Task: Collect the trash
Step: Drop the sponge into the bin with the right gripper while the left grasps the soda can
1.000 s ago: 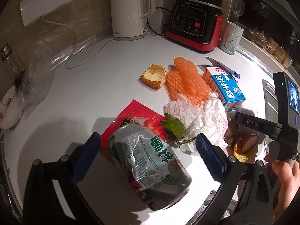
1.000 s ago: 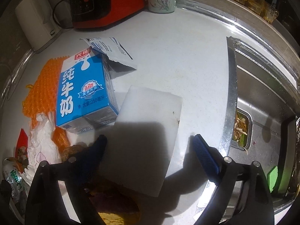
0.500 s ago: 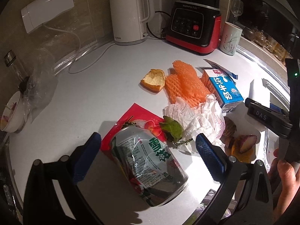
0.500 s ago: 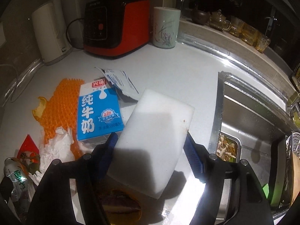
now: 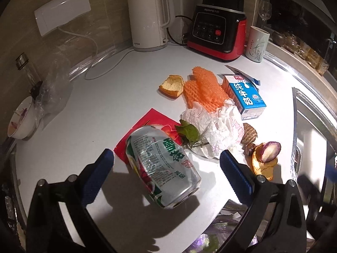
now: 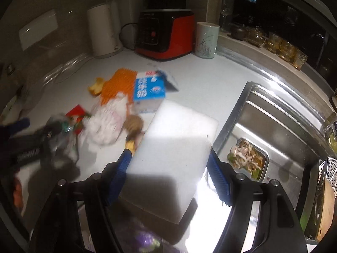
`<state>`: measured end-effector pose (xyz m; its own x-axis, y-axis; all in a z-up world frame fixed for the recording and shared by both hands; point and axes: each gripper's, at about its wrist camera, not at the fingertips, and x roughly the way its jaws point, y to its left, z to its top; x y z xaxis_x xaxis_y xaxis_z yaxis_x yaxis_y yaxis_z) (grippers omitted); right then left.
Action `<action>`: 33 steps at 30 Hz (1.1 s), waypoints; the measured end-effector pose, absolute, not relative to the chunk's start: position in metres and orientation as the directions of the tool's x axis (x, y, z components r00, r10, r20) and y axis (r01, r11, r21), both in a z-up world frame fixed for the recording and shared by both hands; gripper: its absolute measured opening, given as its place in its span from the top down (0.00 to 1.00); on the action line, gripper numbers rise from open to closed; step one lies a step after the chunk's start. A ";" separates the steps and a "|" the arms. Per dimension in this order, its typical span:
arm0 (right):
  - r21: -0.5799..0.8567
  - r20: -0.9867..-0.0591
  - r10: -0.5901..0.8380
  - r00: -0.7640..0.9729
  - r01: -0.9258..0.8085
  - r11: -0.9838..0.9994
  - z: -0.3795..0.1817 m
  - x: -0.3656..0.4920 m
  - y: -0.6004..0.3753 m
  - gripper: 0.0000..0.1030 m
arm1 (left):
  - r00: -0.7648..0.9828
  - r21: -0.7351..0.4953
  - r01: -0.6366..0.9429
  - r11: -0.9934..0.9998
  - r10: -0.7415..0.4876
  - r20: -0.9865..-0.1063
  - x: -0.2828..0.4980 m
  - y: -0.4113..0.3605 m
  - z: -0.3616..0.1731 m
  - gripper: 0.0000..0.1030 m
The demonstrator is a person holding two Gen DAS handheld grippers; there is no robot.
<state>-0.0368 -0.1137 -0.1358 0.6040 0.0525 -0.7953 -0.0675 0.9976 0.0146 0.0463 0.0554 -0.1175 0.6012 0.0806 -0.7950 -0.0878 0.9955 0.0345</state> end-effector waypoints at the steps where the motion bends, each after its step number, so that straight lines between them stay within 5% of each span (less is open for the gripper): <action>1: 0.029 -0.815 0.075 0.575 -0.089 0.996 -0.144 -0.050 -0.110 0.30 | 0.596 0.022 -0.094 0.995 0.074 -0.800 0.044 0.058 -0.118 0.06; 11: 0.065 -0.921 0.167 0.353 -0.283 0.957 -0.222 -0.119 -0.068 0.26 | 0.589 0.035 -0.116 0.993 0.097 -0.802 0.014 0.072 -0.126 0.06; 15: 0.027 -0.906 0.155 0.395 -0.311 0.950 -0.213 -0.115 -0.065 0.15 | 0.584 0.029 -0.128 0.991 0.099 -0.806 0.009 0.081 -0.128 0.06; 33: 0.006 -0.876 0.130 0.465 -0.259 0.966 -0.190 -0.087 -0.079 0.15 | 0.494 -0.066 -0.175 0.982 0.030 -0.869 0.056 0.080 -0.158 0.06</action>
